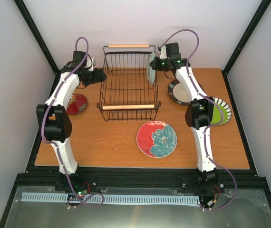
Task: Load the plates into the dish rack
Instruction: Insert the plate into the dish rack.
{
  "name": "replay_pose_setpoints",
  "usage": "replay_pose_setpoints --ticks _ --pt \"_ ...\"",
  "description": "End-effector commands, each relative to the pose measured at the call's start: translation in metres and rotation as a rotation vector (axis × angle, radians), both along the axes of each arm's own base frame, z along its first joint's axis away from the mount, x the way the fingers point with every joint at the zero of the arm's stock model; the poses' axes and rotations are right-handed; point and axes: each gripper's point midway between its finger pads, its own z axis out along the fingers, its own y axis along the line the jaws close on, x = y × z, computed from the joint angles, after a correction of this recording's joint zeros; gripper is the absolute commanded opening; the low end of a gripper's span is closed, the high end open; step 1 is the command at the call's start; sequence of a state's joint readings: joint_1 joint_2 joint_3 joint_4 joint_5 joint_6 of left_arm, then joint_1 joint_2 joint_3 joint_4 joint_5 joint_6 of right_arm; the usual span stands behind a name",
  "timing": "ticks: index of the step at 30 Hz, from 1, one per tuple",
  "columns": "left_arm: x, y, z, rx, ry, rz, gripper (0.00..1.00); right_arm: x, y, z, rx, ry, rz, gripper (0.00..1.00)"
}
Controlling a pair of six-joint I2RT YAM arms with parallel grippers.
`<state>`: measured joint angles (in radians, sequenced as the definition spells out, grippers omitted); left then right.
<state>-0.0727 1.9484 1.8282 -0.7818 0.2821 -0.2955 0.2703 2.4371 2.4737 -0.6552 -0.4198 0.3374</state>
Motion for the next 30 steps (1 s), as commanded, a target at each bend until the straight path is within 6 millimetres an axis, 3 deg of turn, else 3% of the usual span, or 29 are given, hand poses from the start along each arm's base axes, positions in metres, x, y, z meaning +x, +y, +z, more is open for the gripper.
replay_pose_setpoints --ticks 1,30 --pt "0.003 0.001 0.032 -0.013 -0.068 -0.006 0.82 0.017 -0.008 0.037 0.037 -0.143 0.002 0.03" --pt "0.003 0.011 0.025 -0.012 -0.046 0.011 0.82 0.023 -0.012 -0.039 -0.041 -0.024 -0.006 0.05"
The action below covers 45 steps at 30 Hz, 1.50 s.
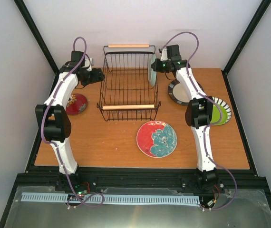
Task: Load the plates into the dish rack
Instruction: Insert the plate into the dish rack.
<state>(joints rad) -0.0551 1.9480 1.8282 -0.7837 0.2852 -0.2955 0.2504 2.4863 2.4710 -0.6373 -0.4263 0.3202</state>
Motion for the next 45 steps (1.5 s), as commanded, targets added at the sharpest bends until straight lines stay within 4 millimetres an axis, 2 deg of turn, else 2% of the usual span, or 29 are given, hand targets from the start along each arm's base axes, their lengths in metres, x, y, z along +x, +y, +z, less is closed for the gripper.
replay_pose_setpoints --ticks 1,8,14,27,33,45 --pt "0.002 0.002 0.025 -0.010 -0.047 -0.006 0.82 0.013 -0.004 -0.012 -0.030 -0.044 -0.002 0.05" --pt "0.001 0.002 0.024 -0.010 -0.046 -0.008 0.82 0.011 0.000 -0.032 -0.045 -0.008 0.000 0.08" --pt "0.001 0.002 0.022 -0.010 -0.041 -0.011 0.82 0.011 0.002 -0.031 -0.038 -0.012 0.007 0.12" --pt "0.002 0.000 0.019 -0.014 -0.036 -0.022 0.81 0.008 0.004 -0.010 -0.039 -0.049 0.015 0.23" --pt "0.003 -0.001 0.020 -0.019 -0.038 -0.026 0.81 0.007 0.003 0.001 -0.041 -0.066 0.016 0.24" --pt "-0.001 -0.002 0.019 -0.024 -0.039 -0.030 0.81 0.004 0.001 0.037 -0.030 -0.131 0.015 0.31"
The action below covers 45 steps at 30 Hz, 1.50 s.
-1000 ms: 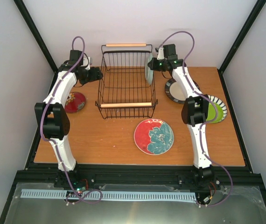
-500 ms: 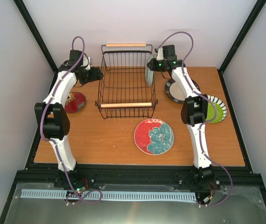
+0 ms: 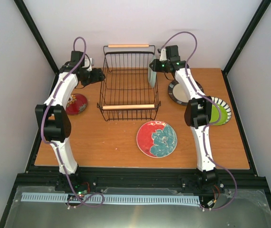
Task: Load the plates into the dish rack
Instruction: Insert the plate into the dish rack, then pick up the plate at the center of the board.
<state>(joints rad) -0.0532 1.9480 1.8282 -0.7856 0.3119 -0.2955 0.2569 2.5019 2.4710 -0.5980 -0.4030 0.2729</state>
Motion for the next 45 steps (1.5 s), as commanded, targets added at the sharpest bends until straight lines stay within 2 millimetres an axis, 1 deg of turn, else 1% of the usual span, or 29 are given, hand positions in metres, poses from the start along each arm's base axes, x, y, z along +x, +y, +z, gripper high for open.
replay_pose_setpoints --ticks 1,5,10,13,18,22,26,30,37,42,45 --pt "0.000 0.001 0.019 -0.003 -0.043 -0.015 0.81 -0.004 -0.001 0.044 0.008 -0.083 0.004 0.31" --pt "-0.001 0.001 0.021 -0.007 -0.049 -0.015 0.82 -0.008 0.000 0.057 0.018 -0.101 0.012 0.33" --pt "-0.001 0.000 0.025 -0.020 -0.059 -0.011 0.84 -0.011 -0.001 0.073 0.029 -0.125 0.015 0.40" --pt "-0.002 0.000 0.025 -0.024 -0.058 -0.010 0.84 -0.014 -0.002 0.079 0.030 -0.129 0.017 0.40" --pt "-0.003 0.001 0.028 -0.026 -0.063 -0.005 0.84 -0.019 -0.004 0.078 0.016 -0.116 0.019 0.42" --pt "-0.004 0.001 0.027 -0.031 -0.061 -0.005 0.84 -0.020 -0.006 0.071 0.007 -0.099 0.020 0.42" --pt "-0.005 0.001 0.027 -0.030 -0.062 -0.006 0.84 -0.022 -0.006 0.070 0.002 -0.092 0.019 0.42" --pt "-0.006 0.001 0.027 -0.031 -0.061 -0.005 0.84 -0.025 -0.010 0.075 -0.003 -0.102 0.010 0.42" --pt "-0.006 0.000 0.028 -0.032 -0.064 -0.009 0.84 -0.029 -0.015 0.076 -0.004 -0.097 0.005 0.43" --pt "-0.006 0.001 0.030 -0.031 -0.068 -0.009 0.84 -0.033 -0.016 0.084 -0.004 -0.113 0.006 0.43" --pt "-0.006 0.001 0.034 -0.031 -0.077 -0.008 0.84 -0.036 -0.017 0.092 -0.002 -0.127 0.008 0.43"
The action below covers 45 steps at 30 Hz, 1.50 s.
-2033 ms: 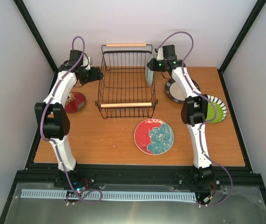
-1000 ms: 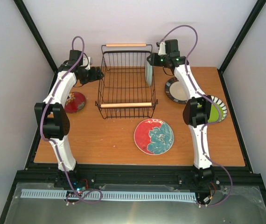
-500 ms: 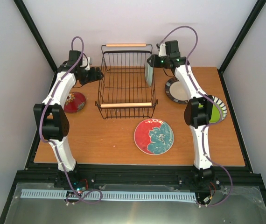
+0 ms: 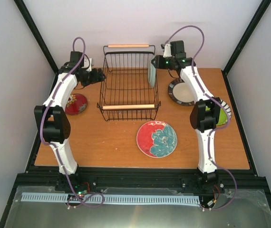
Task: Load the plates into the dish rack
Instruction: Pick up the plate at the center of the board.
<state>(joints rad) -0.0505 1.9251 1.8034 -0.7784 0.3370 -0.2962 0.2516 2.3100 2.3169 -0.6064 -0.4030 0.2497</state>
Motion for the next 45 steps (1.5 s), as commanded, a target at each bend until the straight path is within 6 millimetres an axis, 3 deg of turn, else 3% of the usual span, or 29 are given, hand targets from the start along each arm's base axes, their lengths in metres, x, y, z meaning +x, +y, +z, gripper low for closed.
replay_pose_setpoints --ticks 1,7,9,10,14,22,24,28,32,36,45 --pt "-0.002 0.004 0.033 -0.013 -0.078 0.004 0.85 -0.008 -0.006 0.044 0.005 -0.091 0.001 0.43" --pt "-0.010 0.012 0.061 -0.027 -0.134 0.027 0.90 -0.023 -0.011 0.059 0.003 -0.105 0.003 0.45" --pt "-0.014 0.016 0.072 -0.023 -0.156 0.036 0.91 -0.025 -0.026 0.065 0.004 -0.109 -0.020 0.48" --pt "-0.017 0.018 0.078 -0.022 -0.167 0.039 0.92 -0.029 -0.028 0.056 -0.002 -0.085 -0.023 0.50" --pt "-0.031 0.020 0.094 -0.025 -0.197 0.041 0.96 -0.050 -0.036 0.057 -0.005 -0.068 -0.030 0.59" --pt "-0.069 0.043 0.095 -0.042 -0.190 0.113 1.00 -0.096 -0.049 0.055 -0.013 -0.038 -0.031 0.66" --pt "-0.079 0.060 0.085 -0.050 -0.171 0.166 1.00 -0.108 -0.051 0.056 -0.014 -0.035 -0.025 0.67" --pt "-0.097 0.110 0.047 -0.142 -0.070 0.339 1.00 -0.131 -0.055 0.059 -0.005 -0.042 -0.023 0.68" --pt "-0.110 0.150 0.011 -0.344 0.004 0.525 1.00 -0.143 -0.051 0.069 0.035 -0.050 -0.004 0.69" --pt "-0.115 0.167 -0.018 -0.512 0.040 0.667 1.00 -0.146 -0.049 0.080 0.053 -0.072 0.006 0.69" --pt "-0.102 0.192 -0.053 -0.564 0.038 0.854 0.99 -0.148 -0.046 0.106 0.105 -0.112 0.013 0.72"
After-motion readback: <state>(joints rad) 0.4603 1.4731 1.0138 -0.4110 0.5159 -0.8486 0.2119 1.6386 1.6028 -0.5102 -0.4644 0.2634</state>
